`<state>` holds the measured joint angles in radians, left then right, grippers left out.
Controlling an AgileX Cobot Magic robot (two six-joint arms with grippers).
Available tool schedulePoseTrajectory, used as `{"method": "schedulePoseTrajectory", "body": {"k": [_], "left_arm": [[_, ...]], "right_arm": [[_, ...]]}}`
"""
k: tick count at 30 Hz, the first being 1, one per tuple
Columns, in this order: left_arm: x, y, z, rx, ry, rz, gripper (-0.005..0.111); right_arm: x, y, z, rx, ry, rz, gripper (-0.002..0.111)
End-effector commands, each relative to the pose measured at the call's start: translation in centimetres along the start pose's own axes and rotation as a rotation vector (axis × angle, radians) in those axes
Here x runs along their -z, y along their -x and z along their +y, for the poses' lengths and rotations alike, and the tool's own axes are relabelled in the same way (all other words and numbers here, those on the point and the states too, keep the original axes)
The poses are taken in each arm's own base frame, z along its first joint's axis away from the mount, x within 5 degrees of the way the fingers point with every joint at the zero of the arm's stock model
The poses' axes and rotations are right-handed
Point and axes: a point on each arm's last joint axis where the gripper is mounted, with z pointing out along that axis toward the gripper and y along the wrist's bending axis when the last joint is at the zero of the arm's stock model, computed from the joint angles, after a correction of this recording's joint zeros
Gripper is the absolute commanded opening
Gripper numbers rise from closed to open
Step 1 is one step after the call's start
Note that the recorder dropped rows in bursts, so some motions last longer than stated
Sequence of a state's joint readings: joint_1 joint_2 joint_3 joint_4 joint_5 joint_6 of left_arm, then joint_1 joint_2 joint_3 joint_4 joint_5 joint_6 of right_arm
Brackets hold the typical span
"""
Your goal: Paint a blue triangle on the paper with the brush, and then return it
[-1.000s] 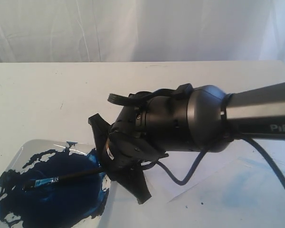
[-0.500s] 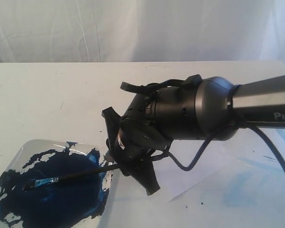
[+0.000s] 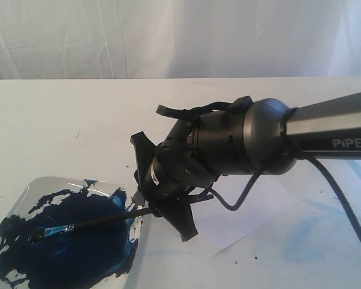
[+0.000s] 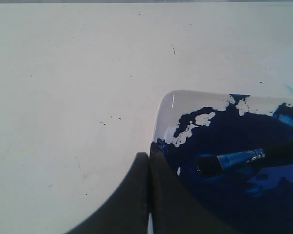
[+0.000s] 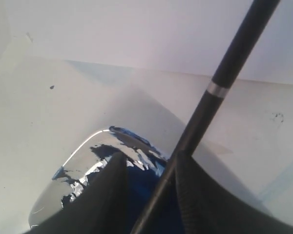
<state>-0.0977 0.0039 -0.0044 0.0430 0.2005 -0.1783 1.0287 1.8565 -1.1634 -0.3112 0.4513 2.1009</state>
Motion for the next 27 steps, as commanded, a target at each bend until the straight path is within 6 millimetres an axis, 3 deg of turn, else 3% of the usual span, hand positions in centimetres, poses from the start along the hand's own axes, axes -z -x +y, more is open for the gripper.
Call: {"method": "schedulePoseTrajectory", "body": {"k": [1,19,27], "left_arm": [[0.0,-0.2,-0.1,0.003,-0.01,0.004,0.0],[0.0,-0.2,-0.1,0.003,-0.01,0.004,0.0],[0.0,-0.2,-0.1,0.003,-0.01,0.004,0.0]], "right_arm": [[-0.1,0.2,0.0,-0.006,-0.001,-0.003,0.032],[-0.1,0.0,-0.4,-0.003,-0.041,0.005,0.032],[-1.8,-0.4,-0.7,-0.005,-0.033,0.025,0.032]]}}
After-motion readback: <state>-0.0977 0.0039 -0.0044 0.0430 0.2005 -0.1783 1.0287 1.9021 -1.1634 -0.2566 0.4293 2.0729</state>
